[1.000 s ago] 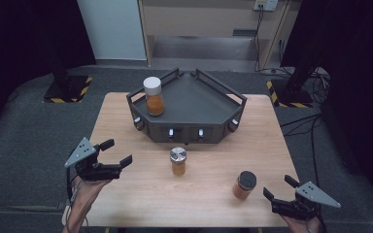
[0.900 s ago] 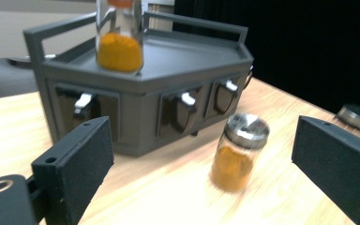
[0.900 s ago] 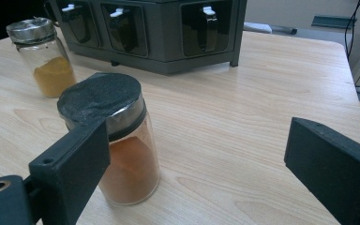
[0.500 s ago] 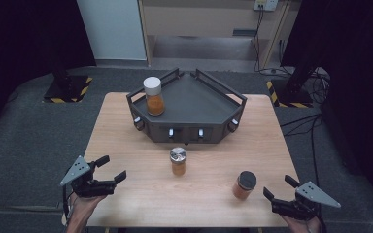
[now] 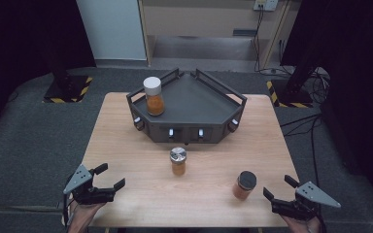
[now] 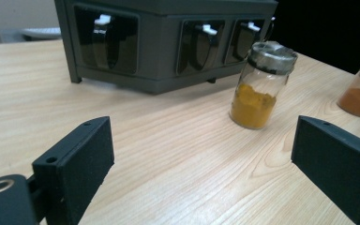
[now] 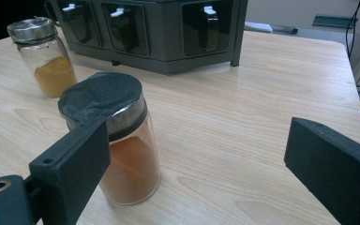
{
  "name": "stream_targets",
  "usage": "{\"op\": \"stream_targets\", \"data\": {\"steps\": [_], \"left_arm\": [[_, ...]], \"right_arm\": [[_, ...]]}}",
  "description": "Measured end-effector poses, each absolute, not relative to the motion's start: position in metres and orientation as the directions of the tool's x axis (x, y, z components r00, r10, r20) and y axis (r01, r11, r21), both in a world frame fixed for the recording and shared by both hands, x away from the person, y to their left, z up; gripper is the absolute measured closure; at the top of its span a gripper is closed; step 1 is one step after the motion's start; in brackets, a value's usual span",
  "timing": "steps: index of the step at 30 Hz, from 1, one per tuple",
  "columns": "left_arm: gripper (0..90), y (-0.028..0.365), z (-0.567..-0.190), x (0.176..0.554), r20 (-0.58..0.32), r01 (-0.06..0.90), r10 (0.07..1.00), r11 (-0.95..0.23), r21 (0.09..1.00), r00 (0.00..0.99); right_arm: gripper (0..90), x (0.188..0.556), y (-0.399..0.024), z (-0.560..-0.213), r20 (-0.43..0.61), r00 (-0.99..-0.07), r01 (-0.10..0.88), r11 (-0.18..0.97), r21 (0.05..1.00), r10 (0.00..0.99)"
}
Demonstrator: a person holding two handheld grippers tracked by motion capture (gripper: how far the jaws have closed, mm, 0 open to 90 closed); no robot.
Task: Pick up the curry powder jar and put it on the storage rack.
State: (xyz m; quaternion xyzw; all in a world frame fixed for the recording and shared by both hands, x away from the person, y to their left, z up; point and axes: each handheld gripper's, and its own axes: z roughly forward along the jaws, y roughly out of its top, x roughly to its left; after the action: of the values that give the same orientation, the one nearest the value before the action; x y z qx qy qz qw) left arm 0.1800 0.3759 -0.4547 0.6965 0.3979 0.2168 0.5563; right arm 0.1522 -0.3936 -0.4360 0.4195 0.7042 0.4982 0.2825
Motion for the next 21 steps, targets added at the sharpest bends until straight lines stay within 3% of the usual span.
{"op": "stream_targets", "data": {"steps": [21], "left_arm": [[4.1, 0.3818, -0.4666, 0.1791, -0.171, 0.344, 0.798, -0.049, 0.938, 0.578]], "right_arm": [[7.3, 0.1531, -0.3943, -0.4368, 0.025, -0.494, 0.308, 0.148, 0.940, 0.869]]}}
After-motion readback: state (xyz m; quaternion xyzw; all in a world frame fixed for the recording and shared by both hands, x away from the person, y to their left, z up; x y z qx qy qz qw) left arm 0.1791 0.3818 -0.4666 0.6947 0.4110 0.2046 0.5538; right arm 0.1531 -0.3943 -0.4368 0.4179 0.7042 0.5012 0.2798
